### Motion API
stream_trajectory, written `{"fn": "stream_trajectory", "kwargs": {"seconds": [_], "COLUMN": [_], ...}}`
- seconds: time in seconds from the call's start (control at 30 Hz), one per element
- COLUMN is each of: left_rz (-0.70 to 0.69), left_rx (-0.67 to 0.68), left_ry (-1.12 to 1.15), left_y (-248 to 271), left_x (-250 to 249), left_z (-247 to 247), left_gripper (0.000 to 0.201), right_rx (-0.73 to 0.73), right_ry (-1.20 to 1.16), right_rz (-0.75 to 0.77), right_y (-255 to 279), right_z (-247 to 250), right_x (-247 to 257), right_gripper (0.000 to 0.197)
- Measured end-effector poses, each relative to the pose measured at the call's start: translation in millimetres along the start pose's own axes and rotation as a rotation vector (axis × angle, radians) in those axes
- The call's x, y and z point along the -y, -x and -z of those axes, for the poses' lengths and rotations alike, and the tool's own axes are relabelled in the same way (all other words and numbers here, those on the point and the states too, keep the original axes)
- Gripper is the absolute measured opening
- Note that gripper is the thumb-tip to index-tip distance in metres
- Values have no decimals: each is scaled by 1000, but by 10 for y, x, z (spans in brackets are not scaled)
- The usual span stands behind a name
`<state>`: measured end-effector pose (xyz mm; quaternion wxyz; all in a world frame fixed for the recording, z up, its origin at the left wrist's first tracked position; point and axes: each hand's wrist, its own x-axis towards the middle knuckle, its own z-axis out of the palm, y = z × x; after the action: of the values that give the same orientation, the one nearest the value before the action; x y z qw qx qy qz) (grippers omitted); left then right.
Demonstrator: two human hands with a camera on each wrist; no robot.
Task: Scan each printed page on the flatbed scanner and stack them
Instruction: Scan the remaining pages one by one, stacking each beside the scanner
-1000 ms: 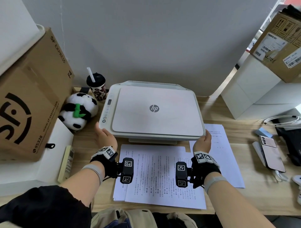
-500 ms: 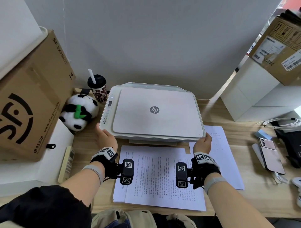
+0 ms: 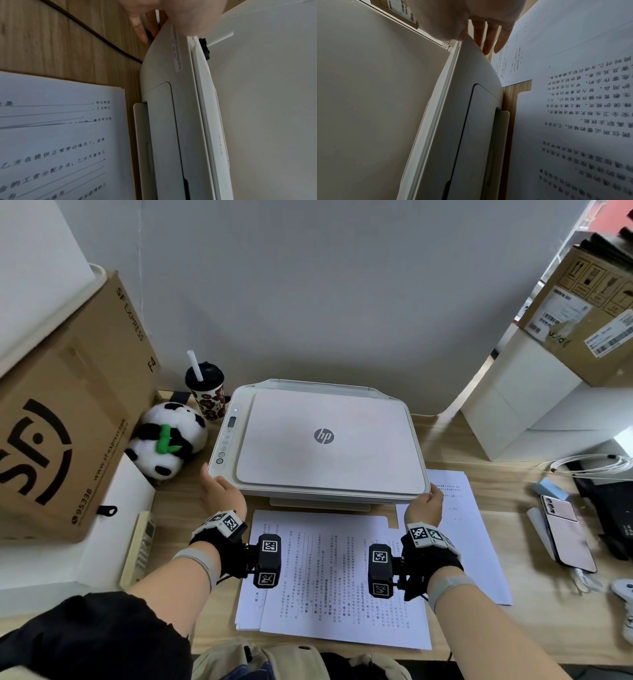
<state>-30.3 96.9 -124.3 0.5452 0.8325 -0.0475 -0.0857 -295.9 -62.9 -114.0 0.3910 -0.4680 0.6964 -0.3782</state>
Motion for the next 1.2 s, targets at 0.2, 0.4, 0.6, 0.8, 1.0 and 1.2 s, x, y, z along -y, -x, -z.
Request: {"fn": "stream_trajectory", "kwargs": {"seconds": [0.2,0.4,0.6,0.8,1.0,1.2], "left_rz": [-2,8,68,-273,-96,-14], "left_rx": [-17,-22,17,226,404,411], "left_ry": [11,-10,-158,-694,-629,-186], "left_y": [-12,-3,9,-172,-353,-682], "left_x": [4,-30,-205,-567,-750,-1126], "left_z": [-12,1,105,229,114,64], "left_gripper": [46,46,52,34,34,33], "right_rx": [10,15,5,-60,-132,-174], "right_ry": [-10,-4,-72,-232,-269,-292], "right_rz": [-9,-28,-29,-69,-99,-68], "right_y": [-5,-15,23,-71,-145,-242], "right_z": [8,23,59,58,114,163], "right_x": [-7,24,89,280,360,441], "right_gripper": [38,38,43,49,38,37]}}
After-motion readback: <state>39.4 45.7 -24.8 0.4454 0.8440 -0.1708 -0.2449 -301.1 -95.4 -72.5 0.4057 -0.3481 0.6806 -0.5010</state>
